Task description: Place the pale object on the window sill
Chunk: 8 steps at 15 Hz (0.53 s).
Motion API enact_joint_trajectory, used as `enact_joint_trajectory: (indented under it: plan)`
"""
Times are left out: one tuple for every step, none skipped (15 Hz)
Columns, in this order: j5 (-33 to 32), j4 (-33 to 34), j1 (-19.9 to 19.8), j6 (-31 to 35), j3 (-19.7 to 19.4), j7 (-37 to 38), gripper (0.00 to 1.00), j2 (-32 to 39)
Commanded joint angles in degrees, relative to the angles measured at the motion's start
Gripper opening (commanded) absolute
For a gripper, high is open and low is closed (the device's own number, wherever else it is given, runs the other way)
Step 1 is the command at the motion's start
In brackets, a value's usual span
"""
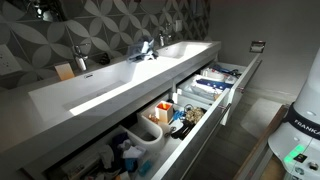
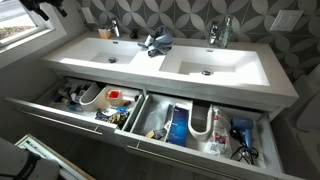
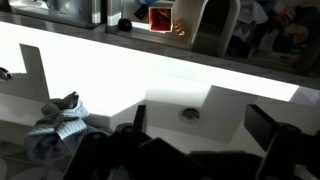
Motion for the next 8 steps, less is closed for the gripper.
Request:
enact_joint_trajectory:
  plan:
    - [-1.8, 11.7, 1.7, 0.4, -1.0, -9.6, 1.0, 11.9]
    - [-1.2, 14.4, 2.1, 0.5, -1.5, -12.9, 1.0, 14.6]
    - [-0.7, 16.9, 2.3, 0.2, -1.7, -16.3, 1.0, 16.9]
    - [-0.7, 19.5, 2.4, -0.3, -1.6, -19.3, 1.0, 19.3]
    - [-1.4, 21.6, 2.5, -0.5, -1.3, -21.9, 1.0, 21.5]
    - [-1.4, 23.6, 2.6, -0.8, -1.1, -24.7, 1.0, 23.4]
    - [-1.6, 25.3, 2.8, -0.9, -0.7, -27.2, 1.0, 25.3]
    - [-2.0, 26.9, 3.0, -1.1, -0.3, -29.5, 1.0, 27.0]
